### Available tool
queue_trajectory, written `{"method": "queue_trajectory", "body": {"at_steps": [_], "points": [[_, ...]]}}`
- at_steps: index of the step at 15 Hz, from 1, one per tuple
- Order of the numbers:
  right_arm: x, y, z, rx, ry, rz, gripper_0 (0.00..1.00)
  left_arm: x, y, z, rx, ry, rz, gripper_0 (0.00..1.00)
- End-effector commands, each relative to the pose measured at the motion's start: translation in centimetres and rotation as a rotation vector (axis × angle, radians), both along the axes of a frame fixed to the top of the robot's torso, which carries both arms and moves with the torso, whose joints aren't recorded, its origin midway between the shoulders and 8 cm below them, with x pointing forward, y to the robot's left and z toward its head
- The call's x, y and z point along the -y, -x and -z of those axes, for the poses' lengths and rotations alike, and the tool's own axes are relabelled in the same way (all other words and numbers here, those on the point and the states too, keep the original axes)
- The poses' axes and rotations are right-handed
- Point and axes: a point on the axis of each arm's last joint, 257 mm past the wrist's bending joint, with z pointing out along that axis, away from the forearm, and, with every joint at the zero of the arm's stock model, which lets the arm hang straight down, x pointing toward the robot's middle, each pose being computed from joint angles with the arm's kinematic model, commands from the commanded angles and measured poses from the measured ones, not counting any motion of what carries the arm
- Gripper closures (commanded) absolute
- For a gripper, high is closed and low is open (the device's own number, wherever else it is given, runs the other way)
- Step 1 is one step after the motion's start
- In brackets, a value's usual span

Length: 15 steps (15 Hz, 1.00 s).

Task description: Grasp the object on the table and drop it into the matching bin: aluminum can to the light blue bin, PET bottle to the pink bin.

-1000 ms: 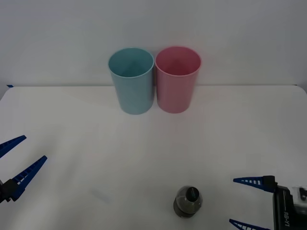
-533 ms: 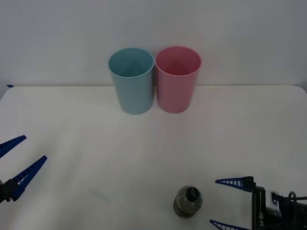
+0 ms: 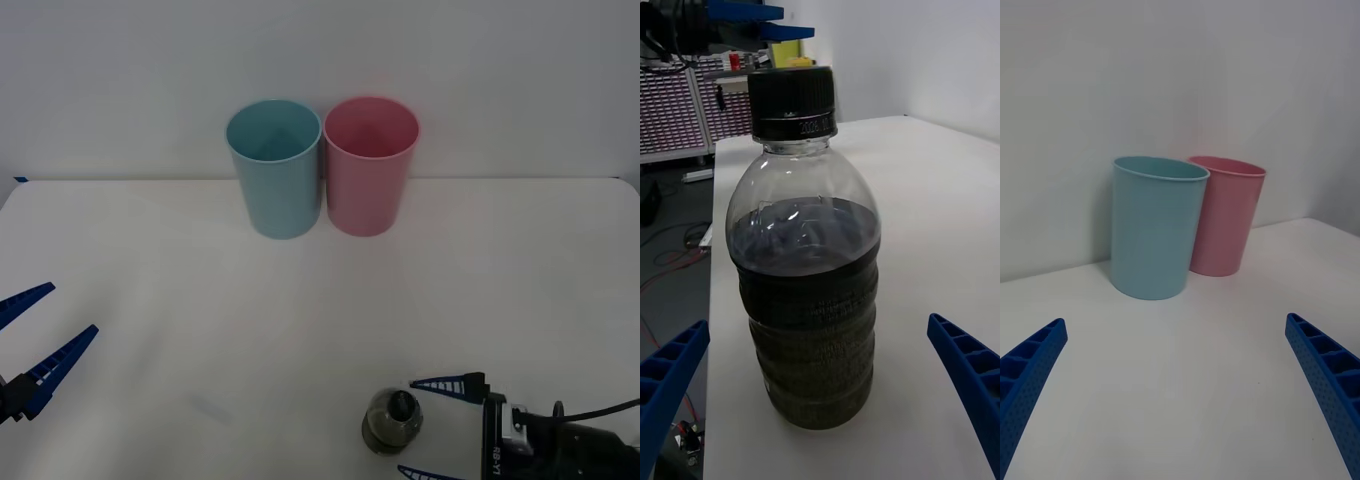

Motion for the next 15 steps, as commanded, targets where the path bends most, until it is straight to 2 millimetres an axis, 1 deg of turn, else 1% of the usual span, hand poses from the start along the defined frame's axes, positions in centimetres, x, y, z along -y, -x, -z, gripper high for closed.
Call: {"method": "queue_trajectory", "body": {"at_steps": [1, 5, 9, 10, 11, 12, 15], "points": [[-1.1, -0.4, 0.3, 0.009, 0.003, 0.003, 0.0, 0.0, 0.0, 0.0, 0.0, 0.0, 0.0, 0.0], [-3.1, -1.0, 0.6, 0.016, -0.004, 0.011, 0.0, 0.0, 0.0, 0.0, 0.0, 0.0, 0.0, 0.0], [-3.3, -1.2, 0.5, 0.02, -0.002, 0.01, 0.01, 0.0, 0.0, 0.0, 0.0, 0.0, 0.0, 0.0], [-3.3, -1.4, 0.4, 0.03, -0.001, 0.009, 0.52, 0.0, 0.0, 0.0, 0.0, 0.0, 0.0, 0.0], [-3.4, -1.4, 0.3, 0.032, -0.004, 0.009, 0.9, 0.0, 0.0, 0.0, 0.0, 0.0, 0.0, 0.0], [-3.4, -1.5, 0.2, 0.034, -0.005, 0.009, 0.99, 0.0, 0.0, 0.0, 0.0, 0.0, 0.0, 0.0], [-3.6, -1.6, 0.1, 0.039, -0.007, 0.007, 1.0, 0.0, 0.0, 0.0, 0.0, 0.0, 0.0, 0.0]]}}
